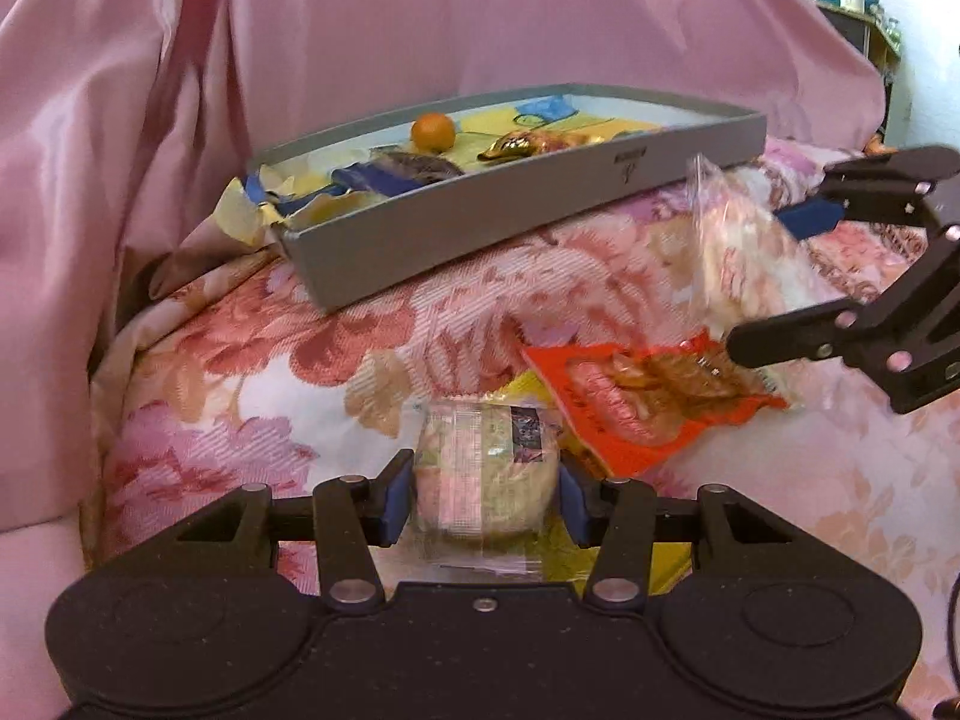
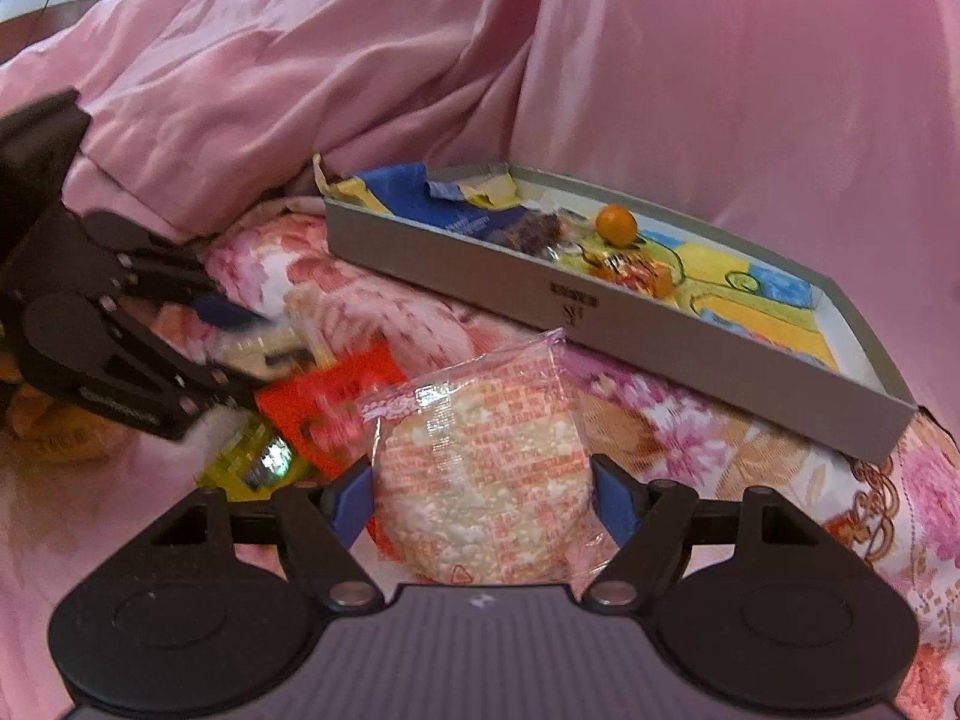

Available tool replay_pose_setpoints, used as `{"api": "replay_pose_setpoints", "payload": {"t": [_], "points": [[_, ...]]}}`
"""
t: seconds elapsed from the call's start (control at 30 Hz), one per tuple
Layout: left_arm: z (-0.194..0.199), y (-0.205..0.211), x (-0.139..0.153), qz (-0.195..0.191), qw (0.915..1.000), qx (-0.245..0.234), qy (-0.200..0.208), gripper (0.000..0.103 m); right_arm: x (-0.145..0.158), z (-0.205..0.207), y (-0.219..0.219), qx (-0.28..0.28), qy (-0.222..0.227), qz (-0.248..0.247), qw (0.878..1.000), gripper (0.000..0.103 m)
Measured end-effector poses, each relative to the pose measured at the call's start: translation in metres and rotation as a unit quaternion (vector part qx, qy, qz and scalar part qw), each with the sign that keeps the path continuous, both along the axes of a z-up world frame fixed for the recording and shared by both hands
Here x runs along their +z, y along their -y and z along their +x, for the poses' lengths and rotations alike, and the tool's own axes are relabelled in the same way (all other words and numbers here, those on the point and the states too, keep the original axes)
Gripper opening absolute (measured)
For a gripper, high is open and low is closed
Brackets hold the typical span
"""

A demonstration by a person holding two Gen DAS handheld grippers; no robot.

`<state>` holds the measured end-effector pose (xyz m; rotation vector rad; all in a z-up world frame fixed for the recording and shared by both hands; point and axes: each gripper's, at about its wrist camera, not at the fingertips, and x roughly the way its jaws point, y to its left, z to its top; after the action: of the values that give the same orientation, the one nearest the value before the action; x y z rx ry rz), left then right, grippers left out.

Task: Organize snacks
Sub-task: 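Lift the wrapped cake and rice cracker off the bedspread toward the tray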

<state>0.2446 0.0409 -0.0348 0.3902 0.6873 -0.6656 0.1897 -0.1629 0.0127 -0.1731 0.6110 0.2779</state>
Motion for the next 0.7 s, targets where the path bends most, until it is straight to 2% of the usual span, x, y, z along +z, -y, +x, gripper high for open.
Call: {"api": "replay_pose_setpoints", "payload": {"t": [0.2,0.37,0.7], "points": [[0.003,-0.006,0.004,0.013,0.9996,0.003,0.027,0.051,0.004,-0.002,-0.008,0.016,-0.001,0.005,1.000,0.077],[0.008,-0.023,-0.004,-0.014,0.9994,0.010,-0.029,0.051,0.003,-0.003,-0.010,0.016,-0.005,0.005,1.000,0.077],[-0.026,-0.019,-0.008,-0.042,0.9954,0.019,-0.084,0.051,0.005,-0.004,-0.016,0.027,-0.004,0.001,1.000,0.077]]}}
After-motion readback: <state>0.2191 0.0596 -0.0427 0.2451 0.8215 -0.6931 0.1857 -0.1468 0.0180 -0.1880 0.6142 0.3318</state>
